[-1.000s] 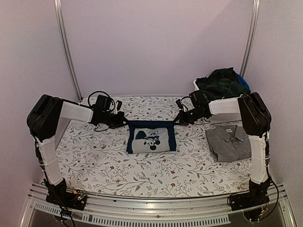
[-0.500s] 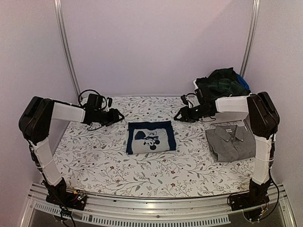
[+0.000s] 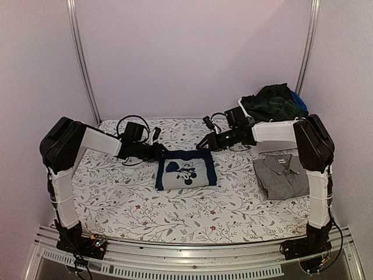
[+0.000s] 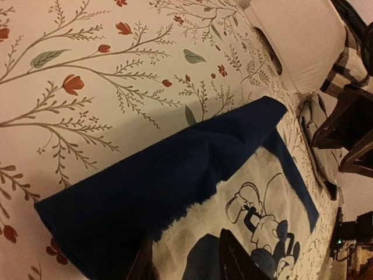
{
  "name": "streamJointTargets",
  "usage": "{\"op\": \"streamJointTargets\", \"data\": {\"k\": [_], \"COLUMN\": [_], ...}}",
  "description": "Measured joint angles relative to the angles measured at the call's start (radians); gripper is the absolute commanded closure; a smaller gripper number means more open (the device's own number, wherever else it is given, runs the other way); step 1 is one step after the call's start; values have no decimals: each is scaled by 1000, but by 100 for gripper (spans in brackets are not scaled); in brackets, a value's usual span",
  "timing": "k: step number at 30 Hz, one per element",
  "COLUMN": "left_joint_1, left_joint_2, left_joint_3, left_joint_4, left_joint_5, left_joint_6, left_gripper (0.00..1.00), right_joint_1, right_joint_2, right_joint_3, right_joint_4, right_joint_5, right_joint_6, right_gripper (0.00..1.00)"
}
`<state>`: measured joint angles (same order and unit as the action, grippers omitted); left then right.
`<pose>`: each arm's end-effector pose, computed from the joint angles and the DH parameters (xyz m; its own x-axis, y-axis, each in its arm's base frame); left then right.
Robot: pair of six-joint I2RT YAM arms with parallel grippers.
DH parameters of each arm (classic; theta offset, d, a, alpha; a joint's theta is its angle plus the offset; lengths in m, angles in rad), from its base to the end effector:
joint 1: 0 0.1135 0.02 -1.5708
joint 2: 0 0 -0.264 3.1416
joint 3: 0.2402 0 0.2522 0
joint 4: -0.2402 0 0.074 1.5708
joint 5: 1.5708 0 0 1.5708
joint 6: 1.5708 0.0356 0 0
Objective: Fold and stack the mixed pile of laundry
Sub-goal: Smooth out the square-folded T-shirt at the center of the board.
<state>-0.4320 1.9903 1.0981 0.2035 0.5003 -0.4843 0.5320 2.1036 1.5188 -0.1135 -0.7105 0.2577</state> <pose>0.3645 -0.1869 0.1347 -0.8384 -0.0633 -0.5413 0.3541 0.6918 -0.6293 0.3923 0.2578 0.1908 -0.7435 -0.2134 -0.6338 -0.6469 0.4698 0.6007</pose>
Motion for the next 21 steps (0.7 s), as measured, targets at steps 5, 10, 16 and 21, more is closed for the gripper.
{"op": "streamJointTargets", "data": {"k": [5, 10, 16, 21], "left_joint_1": [4, 15, 45, 73], "left_joint_2": [139, 224, 259, 213], "left_joint_3": [108, 205, 256, 215], "left_joint_4": [3, 10, 18, 8], "left_joint_5": [40, 64, 64, 34], "left_joint_6": [0, -16, -41, -32], "left_gripper": [64, 60, 51, 40], "right_joint_1": [4, -12, -35, -39], "right_joint_2": [171, 277, 286, 254], "right_joint_3": [73, 170, 218, 192], "right_joint_4": [-7, -34, -44, -44], "right_joint_5": [6, 52, 123, 129], "right_joint_6": [10, 14, 35, 28], "right_gripper": [70, 63, 48, 34]}}
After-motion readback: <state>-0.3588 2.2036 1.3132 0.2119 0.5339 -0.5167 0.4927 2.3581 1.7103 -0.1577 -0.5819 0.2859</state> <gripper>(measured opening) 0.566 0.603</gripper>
